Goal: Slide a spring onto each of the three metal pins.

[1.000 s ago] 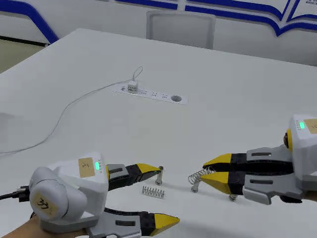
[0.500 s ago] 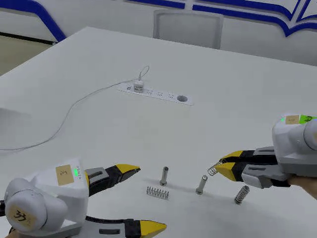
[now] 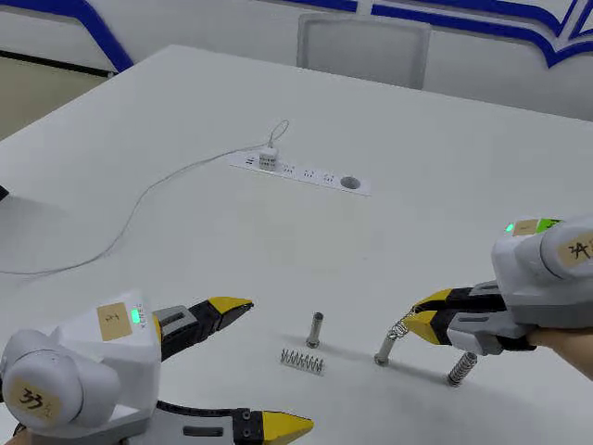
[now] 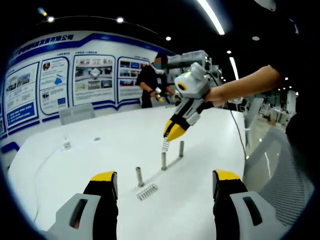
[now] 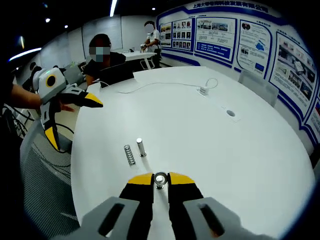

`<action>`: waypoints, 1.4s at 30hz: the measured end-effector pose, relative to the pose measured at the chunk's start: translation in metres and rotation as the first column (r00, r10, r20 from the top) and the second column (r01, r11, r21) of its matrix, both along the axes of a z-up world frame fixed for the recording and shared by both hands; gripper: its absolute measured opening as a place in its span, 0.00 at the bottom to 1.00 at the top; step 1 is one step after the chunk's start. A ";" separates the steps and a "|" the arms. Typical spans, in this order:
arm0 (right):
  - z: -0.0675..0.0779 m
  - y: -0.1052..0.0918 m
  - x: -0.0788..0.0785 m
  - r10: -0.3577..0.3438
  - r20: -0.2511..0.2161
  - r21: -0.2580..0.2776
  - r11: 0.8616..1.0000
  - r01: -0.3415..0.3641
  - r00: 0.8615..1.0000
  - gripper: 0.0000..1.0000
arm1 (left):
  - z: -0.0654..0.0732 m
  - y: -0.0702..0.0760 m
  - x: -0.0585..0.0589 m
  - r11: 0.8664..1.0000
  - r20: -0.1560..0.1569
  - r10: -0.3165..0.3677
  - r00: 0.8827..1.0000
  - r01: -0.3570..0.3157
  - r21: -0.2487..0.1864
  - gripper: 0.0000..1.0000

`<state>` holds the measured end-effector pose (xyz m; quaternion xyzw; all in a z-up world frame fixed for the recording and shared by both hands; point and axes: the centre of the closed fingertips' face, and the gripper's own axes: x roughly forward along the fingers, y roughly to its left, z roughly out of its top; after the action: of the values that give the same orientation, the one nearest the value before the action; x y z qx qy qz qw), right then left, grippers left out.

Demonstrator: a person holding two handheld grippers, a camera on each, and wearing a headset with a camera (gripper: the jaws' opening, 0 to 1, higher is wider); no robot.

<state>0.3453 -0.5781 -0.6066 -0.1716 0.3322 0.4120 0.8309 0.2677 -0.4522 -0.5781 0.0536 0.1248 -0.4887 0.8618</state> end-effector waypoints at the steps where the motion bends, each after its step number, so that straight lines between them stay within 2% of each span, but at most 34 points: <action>1: -0.001 0.001 0.000 0.005 -0.002 0.001 1.000 -0.005 1.000 0.11 | 0.000 0.000 0.000 1.000 -0.001 0.003 1.000 -0.003 -0.001 0.80; 8: -0.008 0.005 -0.001 0.026 -0.018 -0.027 0.999 -0.026 1.000 0.11 | 0.000 0.003 -0.001 1.000 -0.006 0.008 1.000 -0.008 -0.010 0.83; 18: -0.015 0.006 -0.001 0.035 -0.033 -0.042 0.998 -0.037 0.999 0.11 | 0.006 0.010 0.003 0.997 -0.012 0.046 0.999 -0.047 -0.055 0.89; 28: -0.021 0.007 0.000 0.050 -0.045 -0.062 0.997 -0.052 0.998 0.11 | 0.003 0.013 0.003 0.997 -0.019 0.060 0.998 -0.061 -0.044 0.89; 36: -0.032 0.009 -0.003 0.085 -0.069 -0.116 0.989 -0.092 0.994 0.11 | 0.001 0.015 0.003 0.997 -0.028 0.068 0.997 -0.069 -0.043 0.89; 42: -0.036 0.011 -0.002 0.090 -0.080 -0.118 0.988 -0.099 0.993 0.11 | -0.001 0.016 0.003 0.997 -0.032 0.071 0.997 -0.072 -0.041 0.89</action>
<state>0.3430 -0.5672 -0.6430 -0.2221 0.3791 0.4361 0.7854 0.2704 -0.4362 -0.5788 0.0237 0.1294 -0.4608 0.8777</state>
